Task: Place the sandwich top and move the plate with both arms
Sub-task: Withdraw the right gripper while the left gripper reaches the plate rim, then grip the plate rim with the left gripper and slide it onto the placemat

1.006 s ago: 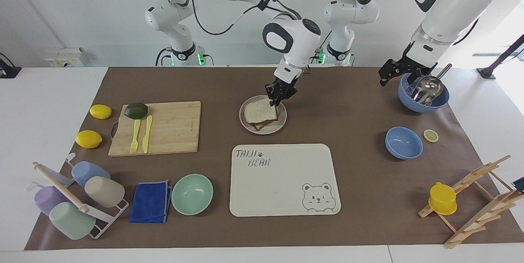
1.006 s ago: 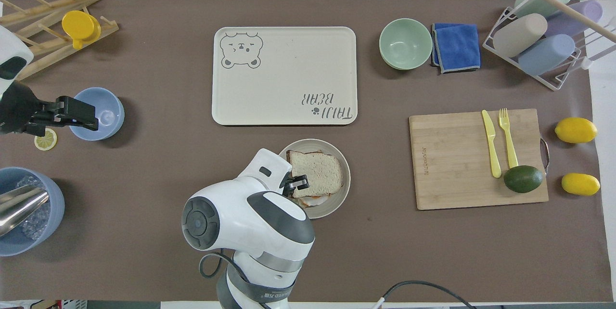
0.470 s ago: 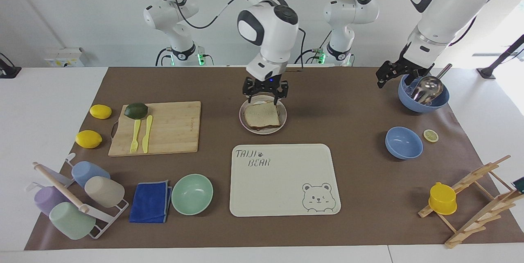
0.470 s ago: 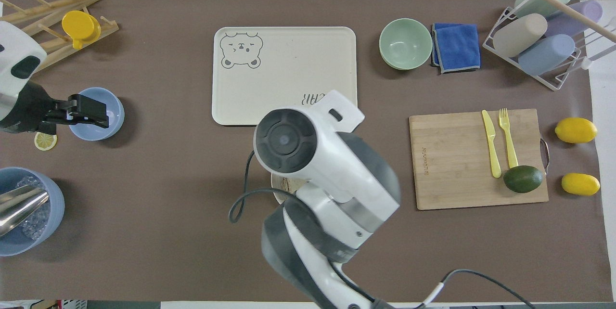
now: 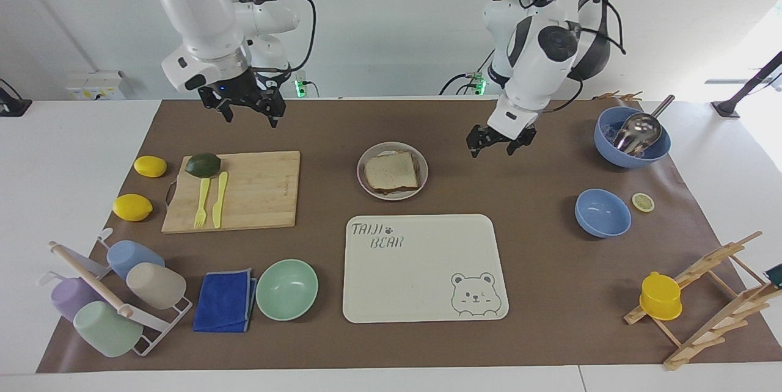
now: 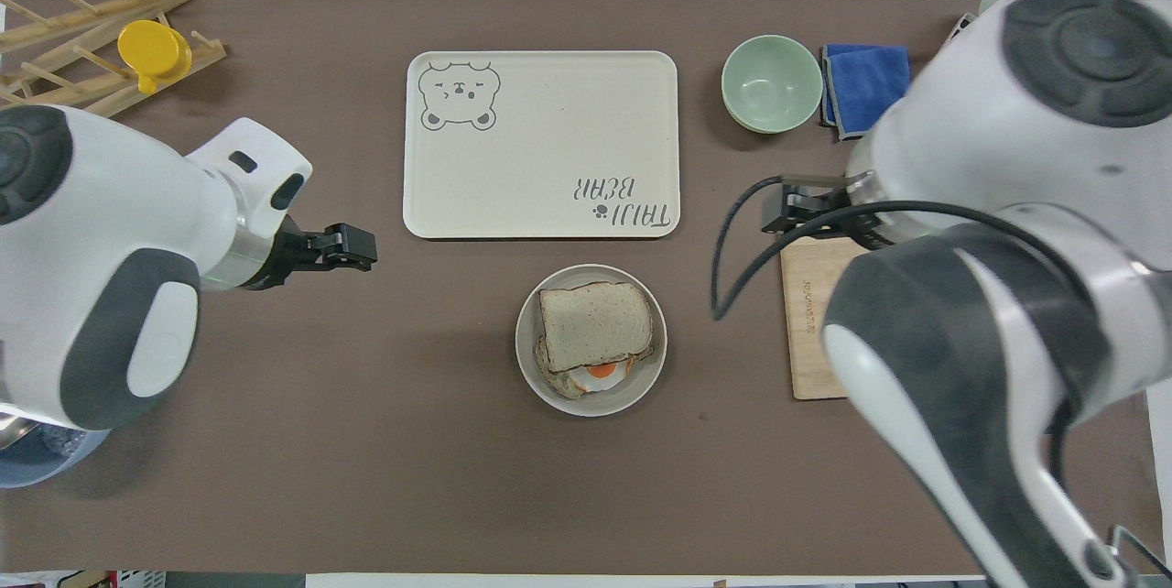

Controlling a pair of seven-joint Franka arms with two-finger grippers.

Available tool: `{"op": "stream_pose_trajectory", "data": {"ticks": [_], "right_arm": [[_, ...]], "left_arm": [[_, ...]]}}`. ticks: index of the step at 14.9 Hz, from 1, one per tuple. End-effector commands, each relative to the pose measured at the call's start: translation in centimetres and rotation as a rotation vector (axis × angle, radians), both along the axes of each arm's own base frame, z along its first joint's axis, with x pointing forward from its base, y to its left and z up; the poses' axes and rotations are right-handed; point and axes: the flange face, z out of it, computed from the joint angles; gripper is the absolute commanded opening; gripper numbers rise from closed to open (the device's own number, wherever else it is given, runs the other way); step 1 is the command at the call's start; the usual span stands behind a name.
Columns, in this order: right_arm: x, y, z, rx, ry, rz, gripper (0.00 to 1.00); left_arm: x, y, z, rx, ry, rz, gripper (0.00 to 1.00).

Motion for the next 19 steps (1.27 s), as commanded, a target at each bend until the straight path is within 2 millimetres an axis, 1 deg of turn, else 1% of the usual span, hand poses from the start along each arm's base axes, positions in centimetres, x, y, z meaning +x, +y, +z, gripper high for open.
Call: {"op": "stream_pose_trajectory", "data": {"ticks": [1,2,3,4,5,6,7,8,9,10,11,12,13,14,16,18,19], "right_arm": [[-0.8,-0.7,-0.4,-0.007,0.028,0.015,1.0],[-0.6,-0.9,-0.5,-0.001,0.029,0.037,1.0],[-0.5,-0.9,-0.9,0.006,0.033,0.069,1.0],[-0.4,-0.9,-0.7,0.012,0.031,0.093,1.0],[0.1,-2.2,-0.7,0.02,0.03,0.078,1.0],[1.3,-5.1,-1.3,0.033,0.04,0.054,1.0],[1.7,-6.8,-0.8,0.05,0.031,0.08,1.0],[1.7,-7.2,-0.5,0.052,0.021,0.121,1.0],[1.6,-7.4,-0.5,0.055,0.023,0.131,1.0],[1.4,-8.0,-0.6,0.056,0.028,0.124,1.0],[1.2,-8.1,-0.7,0.058,0.036,0.122,1.0],[0.9,-8.0,-0.2,0.057,0.028,0.121,1.0],[0.6,-7.3,-0.1,0.055,0.036,0.131,1.0],[0.5,-7.2,-0.1,0.049,0.045,0.137,1.0],[0.4,-7.2,-0.2,0.048,0.049,0.139,1.0],[0.1,-6.3,-0.3,0.046,0.065,0.155,1.0],[-0.3,-6.6,-0.2,0.046,0.064,0.152,1.0]], "left_arm": [[-3.1,-2.9,-4.6,-0.055,-0.033,0.003,1.0],[-3.6,-3.4,-5.8,-0.07,-0.031,0.013,1.0],[-4.2,-4.2,-6.6,-0.084,-0.014,0.013,1.0],[-4.8,-5.1,-7.4,-0.099,0.01,0.018,0.99],[-4.9,-5.5,-8.1,-0.105,0.017,0.022,0.97],[-5.5,-6.5,-8.9,-0.104,0.027,0.006,0.95],[-5.7,-6.9,-9.4,-0.105,0.036,0.006,0.91],[-6.0,-7.2,-9.8,-0.113,0.048,0.014,0.86],[-6.2,-7.7,-9.8,-0.125,0.049,0.016,0.81],[-6.4,-8.0,-9.9,-0.127,0.047,0.013,0.77],[-6.4,-8.0,-10.1,-0.128,0.048,0.015,0.73],[-6.6,-8.2,-10.7,-0.126,0.058,0.016,0.68],[-6.8,-8.6,-10.7,-0.129,0.059,0.014,0.65],[-6.8,-8.6,-10.8,-0.13,0.058,0.014,0.61],[-6.7,-8.6,-11.1,-0.131,0.057,0.02,0.5],[-6.8,-8.9,-11.5,-0.13,0.056,0.017,0.42],[-6.8,-8.9,-11.6,-0.129,0.057,0.017,0.38]]}}
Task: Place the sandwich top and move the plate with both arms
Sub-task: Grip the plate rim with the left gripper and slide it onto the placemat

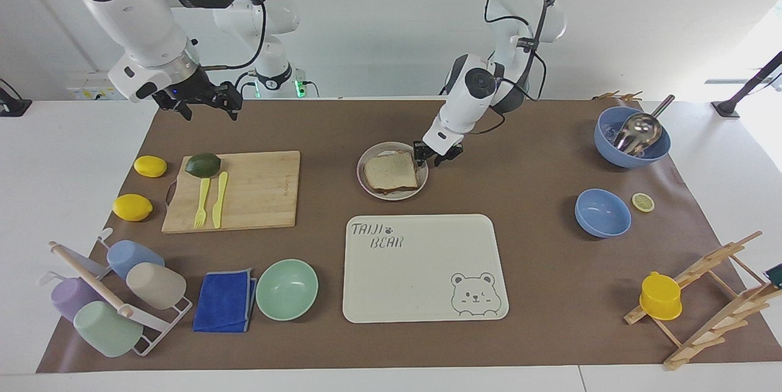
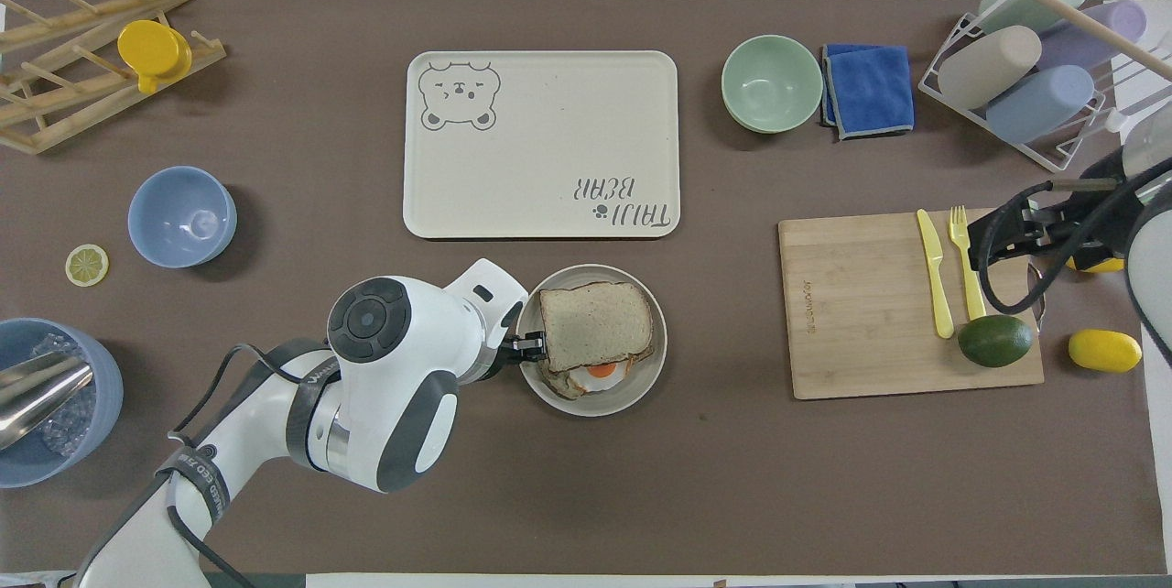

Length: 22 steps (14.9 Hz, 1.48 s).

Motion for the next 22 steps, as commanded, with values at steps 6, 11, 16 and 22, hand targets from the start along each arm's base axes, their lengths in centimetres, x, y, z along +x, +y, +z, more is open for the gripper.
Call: {"op": "stream_pose_trajectory", "data": {"ticks": [6,11,16,22], "right_arm": [[0.5,-3.8,1.0,0.018,-0.075,-0.009,1.0],[0.5,-4.8,1.2,0.014,-0.084,-0.019,1.0],[0.1,-3.9,1.9,0.012,-0.094,0.001,1.0],[0.0,-4.1,2.2,0.009,-0.103,-0.008,1.0]], "left_arm": [[-0.3,-0.2,-1.3,-0.008,0.004,0.025,0.0],[0.8,0.7,0.4,-0.018,0.014,0.034,0.0],[8.4,3.7,9.6,-0.082,0.016,0.1,0.0],[21.3,8.7,13.0,-0.12,-0.003,0.131,0.0]]}}
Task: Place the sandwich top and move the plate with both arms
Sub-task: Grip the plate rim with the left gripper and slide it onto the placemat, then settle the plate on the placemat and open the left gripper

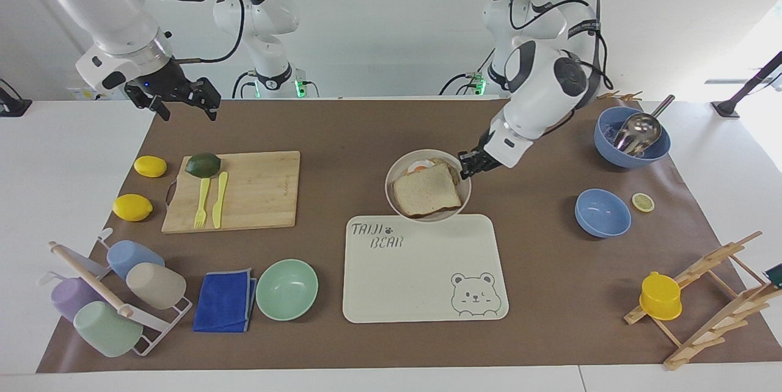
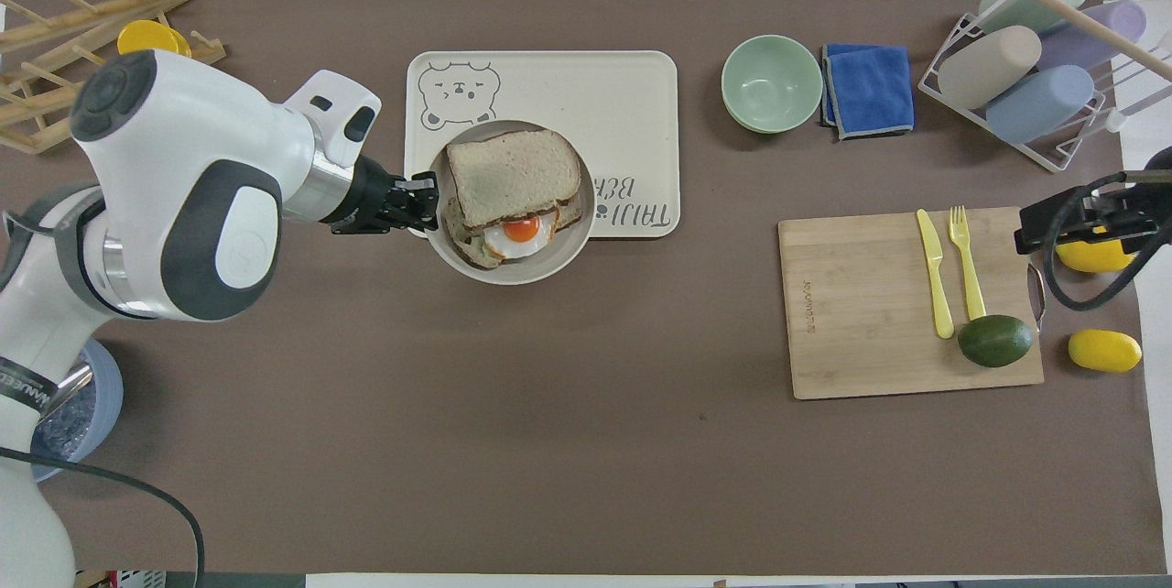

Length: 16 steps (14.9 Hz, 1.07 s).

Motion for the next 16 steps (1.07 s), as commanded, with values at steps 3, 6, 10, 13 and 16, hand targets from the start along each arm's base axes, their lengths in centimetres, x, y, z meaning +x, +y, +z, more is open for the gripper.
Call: {"op": "stream_pose_trajectory", "data": {"ticks": [3,6,10,13,16], "right_arm": [[-0.2,-0.1,0.4,-0.001,-0.012,0.007,1.0],[-0.3,-0.2,0.5,-0.001,-0.015,0.004,1.0],[-0.3,0.0,0.5,-0.001,-0.015,0.009,1.0],[-0.3,0.1,0.6,-0.003,-0.016,0.01,1.0],[-0.3,0.3,0.6,-0.013,-0.016,0.021,1.0]], "left_arm": [[8.3,-1.0,-4.0,0.018,0.0,-0.013,0.0],[11.2,-0.8,-7.0,0.009,-0.027,0.0,0.0],[10.8,-1.8,-9.4,0.014,-0.079,-0.01,0.0],[10.0,-2.5,-10.0,0.016,-0.088,-0.057,0.0],[9.9,-2.4,-10.1,0.015,-0.086,-0.058,0.0]]}}
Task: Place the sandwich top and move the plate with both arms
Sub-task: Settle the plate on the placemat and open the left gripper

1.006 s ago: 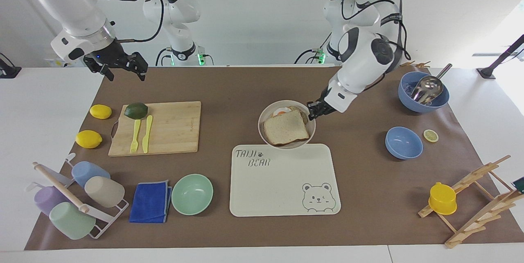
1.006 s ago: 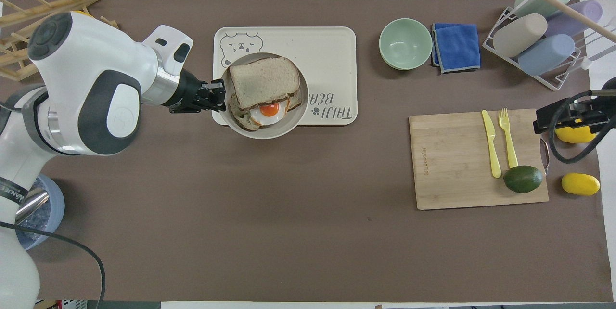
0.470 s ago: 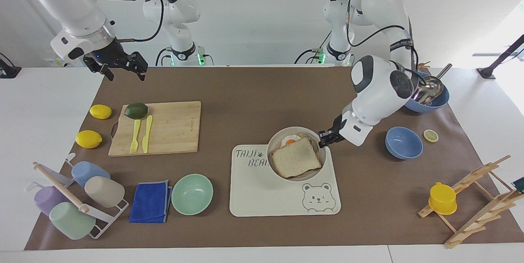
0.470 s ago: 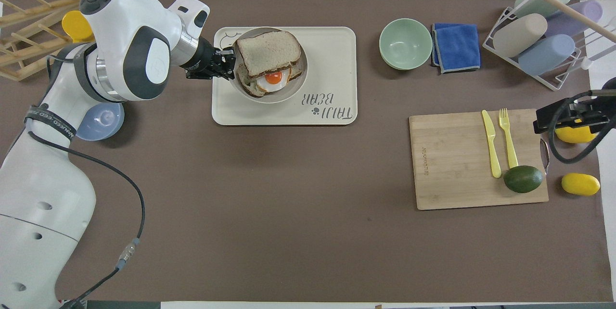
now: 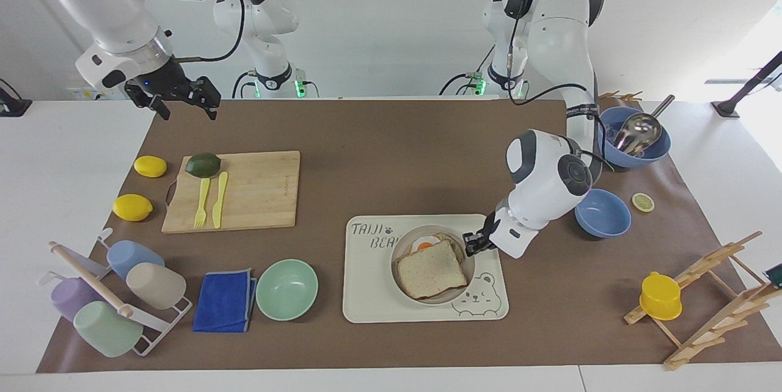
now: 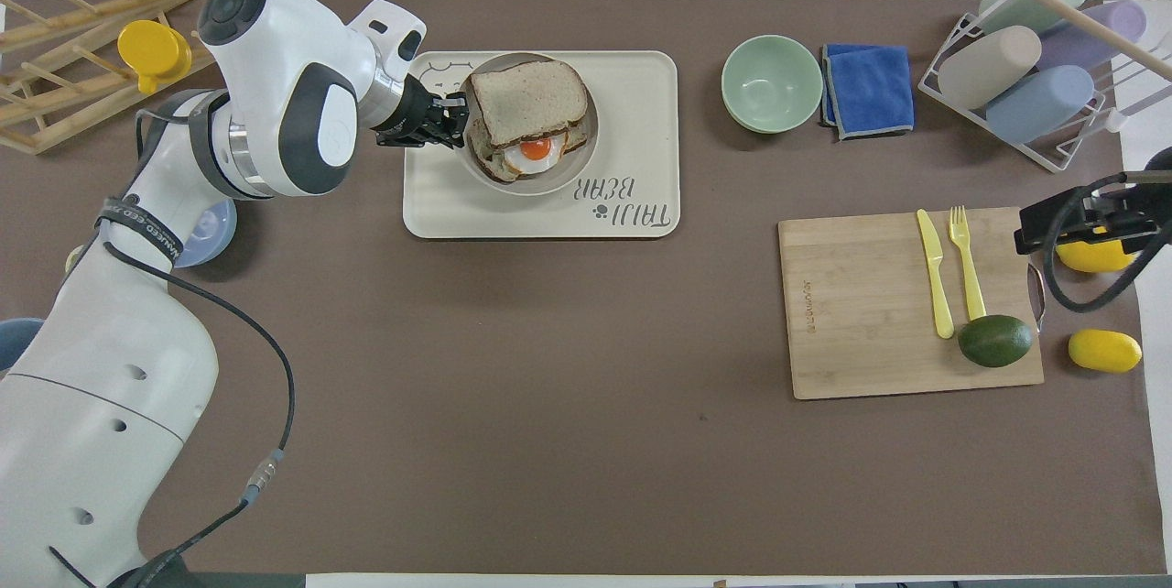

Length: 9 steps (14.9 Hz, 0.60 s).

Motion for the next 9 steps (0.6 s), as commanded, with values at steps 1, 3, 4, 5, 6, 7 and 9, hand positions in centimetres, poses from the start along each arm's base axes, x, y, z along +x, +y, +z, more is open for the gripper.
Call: {"op": "stream_pose_trajectory", "data": {"ticks": [1,3,4,5,6,7,9], "right_arm": [[-0.3,0.2,0.5,-0.012,-0.014,0.023,1.0],[-0.4,0.3,0.5,-0.009,-0.008,0.031,1.0],[-0.4,0.4,0.5,-0.01,-0.006,0.037,1.0],[-0.4,0.4,0.4,-0.011,-0.005,0.038,1.0],[-0.4,0.3,0.4,-0.012,-0.004,0.04,1.0],[-0.5,0.3,0.4,-0.012,0.0,0.04,1.0],[-0.7,0.3,0.5,-0.012,-0.001,0.04,1.0]], "left_arm": [[-0.4,0.4,0.6,0.007,-0.023,-0.014,0.35],[-0.4,0.9,0.8,0.011,0.007,-0.02,1.0],[-0.3,1.2,1.2,0.011,0.013,-0.022,1.0],[0.0,1.9,1.8,0.01,0.018,-0.018,1.0],[0.3,3.2,3.0,0.007,0.02,-0.003,1.0],[0.5,4.2,4.8,0.002,0.0,0.01,1.0],[0.3,7.9,9.4,-0.002,-0.029,0.045,1.0]]}}
